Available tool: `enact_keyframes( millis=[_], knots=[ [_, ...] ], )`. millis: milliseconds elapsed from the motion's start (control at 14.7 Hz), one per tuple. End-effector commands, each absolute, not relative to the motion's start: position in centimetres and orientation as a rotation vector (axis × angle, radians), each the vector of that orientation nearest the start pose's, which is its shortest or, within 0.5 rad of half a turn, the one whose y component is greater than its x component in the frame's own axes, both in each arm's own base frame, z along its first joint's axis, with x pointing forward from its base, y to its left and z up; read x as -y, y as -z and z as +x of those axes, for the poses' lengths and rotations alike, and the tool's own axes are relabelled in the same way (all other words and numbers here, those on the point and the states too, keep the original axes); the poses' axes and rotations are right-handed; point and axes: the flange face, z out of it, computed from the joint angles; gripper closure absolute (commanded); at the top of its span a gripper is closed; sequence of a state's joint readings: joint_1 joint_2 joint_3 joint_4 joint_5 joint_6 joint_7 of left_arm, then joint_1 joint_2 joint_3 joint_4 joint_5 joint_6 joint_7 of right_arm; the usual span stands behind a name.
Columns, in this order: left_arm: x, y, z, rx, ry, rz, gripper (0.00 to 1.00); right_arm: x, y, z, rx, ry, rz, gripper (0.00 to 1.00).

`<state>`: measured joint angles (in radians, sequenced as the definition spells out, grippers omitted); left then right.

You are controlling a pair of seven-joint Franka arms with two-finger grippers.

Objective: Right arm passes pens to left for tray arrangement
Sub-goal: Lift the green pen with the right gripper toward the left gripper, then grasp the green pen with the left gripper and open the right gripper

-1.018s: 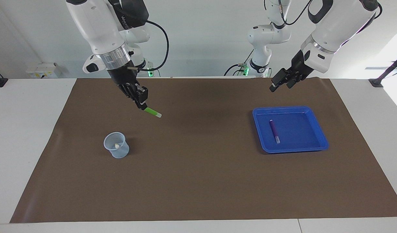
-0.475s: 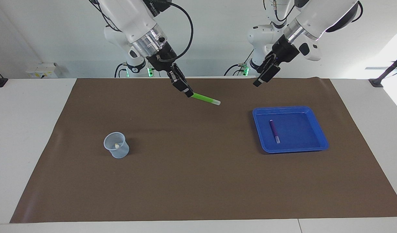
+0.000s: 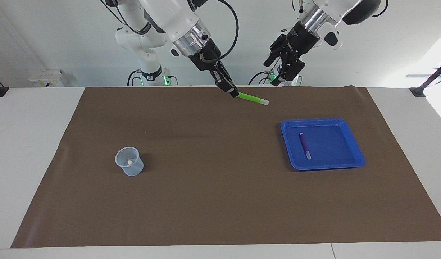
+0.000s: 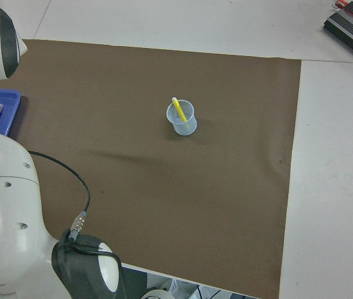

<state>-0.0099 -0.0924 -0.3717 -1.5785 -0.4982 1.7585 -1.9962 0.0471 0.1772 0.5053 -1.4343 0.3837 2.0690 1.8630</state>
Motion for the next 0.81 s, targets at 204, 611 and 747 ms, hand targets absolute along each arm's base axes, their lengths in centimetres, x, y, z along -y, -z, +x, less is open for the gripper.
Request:
enact_keyframes(
  millis=[204,611,747],
  knots=[
    [29.1,-66.8,47.2,-2.13,0.276,1.654,0.0,-33.6,-66.0,55.1,-1.666,-0.395,-1.876,1.0],
    [28.4,-64.7,49.0,-2.126,0.23,1.597,0.0,-33.6,-66.0,55.1,-1.665,-0.384,-1.881,1.0],
    [28.4,-64.2,49.3,-2.12,0.225,1.588,0.0,-33.6,-65.9,55.1,-1.664,-0.381,-1.882,1.0]
  ],
)
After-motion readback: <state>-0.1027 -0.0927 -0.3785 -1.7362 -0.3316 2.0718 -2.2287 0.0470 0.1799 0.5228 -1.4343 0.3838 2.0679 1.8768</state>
